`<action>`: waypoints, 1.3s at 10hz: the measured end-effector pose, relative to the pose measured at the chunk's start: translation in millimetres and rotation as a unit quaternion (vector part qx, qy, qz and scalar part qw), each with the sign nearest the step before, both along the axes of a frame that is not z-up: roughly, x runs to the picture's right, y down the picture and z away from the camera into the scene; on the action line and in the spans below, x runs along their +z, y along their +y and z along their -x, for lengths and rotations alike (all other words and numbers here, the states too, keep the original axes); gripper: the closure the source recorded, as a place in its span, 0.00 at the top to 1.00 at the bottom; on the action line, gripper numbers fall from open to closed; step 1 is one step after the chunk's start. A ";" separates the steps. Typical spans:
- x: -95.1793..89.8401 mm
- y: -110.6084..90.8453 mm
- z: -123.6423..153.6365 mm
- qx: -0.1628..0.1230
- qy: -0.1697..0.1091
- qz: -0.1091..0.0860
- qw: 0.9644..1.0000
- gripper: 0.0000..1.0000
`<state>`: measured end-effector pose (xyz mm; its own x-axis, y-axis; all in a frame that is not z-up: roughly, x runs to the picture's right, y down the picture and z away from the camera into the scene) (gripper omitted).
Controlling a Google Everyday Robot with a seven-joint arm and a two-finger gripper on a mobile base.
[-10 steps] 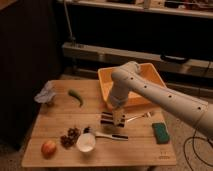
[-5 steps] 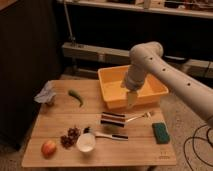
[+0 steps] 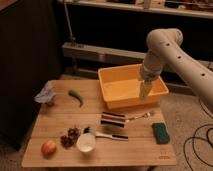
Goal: Place fork in tray
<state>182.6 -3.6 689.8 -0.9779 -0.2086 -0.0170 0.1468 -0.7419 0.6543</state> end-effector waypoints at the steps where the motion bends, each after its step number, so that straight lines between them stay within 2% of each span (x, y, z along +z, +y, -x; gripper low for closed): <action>1: 0.1 0.1 0.6 -0.001 0.000 0.000 1.000 0.74; 5: 0.6 0.1 0.7 0.000 0.001 0.001 1.000 0.74; 6: 1.9 2.4 -0.6 0.005 0.007 0.009 1.000 0.74; 9: 2.4 15.9 -24.2 0.057 0.036 0.041 0.997 0.74; 10: 0.7 21.1 -34.8 0.086 0.051 0.058 0.993 0.74; 12: -1.6 29.2 -49.9 0.121 0.071 0.079 0.987 0.74; 13: -2.6 35.8 -60.7 0.147 0.086 0.097 0.981 0.74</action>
